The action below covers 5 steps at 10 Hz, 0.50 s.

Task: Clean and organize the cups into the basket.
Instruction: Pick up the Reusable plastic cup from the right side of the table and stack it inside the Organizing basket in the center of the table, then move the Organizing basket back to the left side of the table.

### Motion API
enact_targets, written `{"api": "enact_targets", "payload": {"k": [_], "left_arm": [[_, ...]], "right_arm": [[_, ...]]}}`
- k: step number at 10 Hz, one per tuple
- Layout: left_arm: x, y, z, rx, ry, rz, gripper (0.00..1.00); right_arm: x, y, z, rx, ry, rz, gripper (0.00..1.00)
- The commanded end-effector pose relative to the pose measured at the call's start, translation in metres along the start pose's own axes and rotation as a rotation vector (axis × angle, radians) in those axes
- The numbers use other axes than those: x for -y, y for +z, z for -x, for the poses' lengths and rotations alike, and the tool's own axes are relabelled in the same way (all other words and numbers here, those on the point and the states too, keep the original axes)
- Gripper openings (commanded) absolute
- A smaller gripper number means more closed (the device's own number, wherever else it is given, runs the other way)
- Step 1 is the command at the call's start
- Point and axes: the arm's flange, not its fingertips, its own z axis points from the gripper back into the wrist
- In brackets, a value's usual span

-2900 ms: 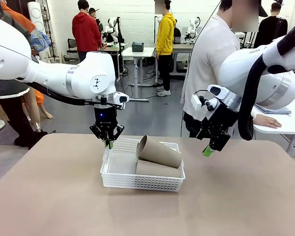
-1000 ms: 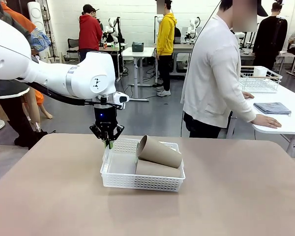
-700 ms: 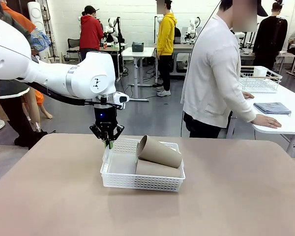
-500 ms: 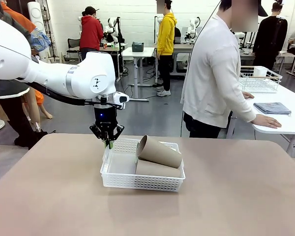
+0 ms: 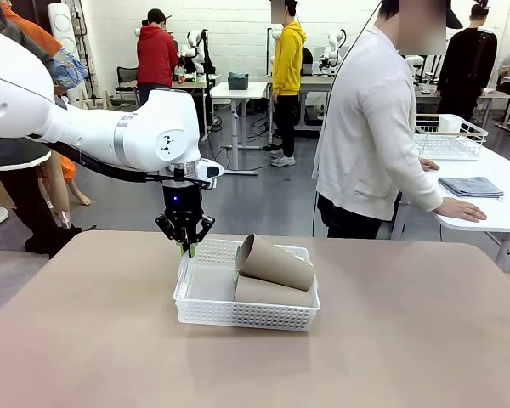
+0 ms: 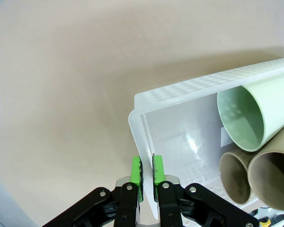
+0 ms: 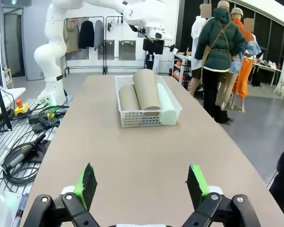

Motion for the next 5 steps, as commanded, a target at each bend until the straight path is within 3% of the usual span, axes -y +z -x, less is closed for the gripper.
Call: {"api": "enact_targets", "payload": {"k": [1,5], "left_arm": [[-0.0004,0.0021,0.0009,0.003,0.002,0.001,0.00],[-0.0004,0.0021,0.0009,0.003,0.002,0.001,0.00]], "right_arm": [[-0.0052,-0.0018,-0.0008,-0.013,-0.003,0.000,1.00],[-0.0052,-0.0018,-0.0008,-0.013,-0.003,0.000,1.00]]}}
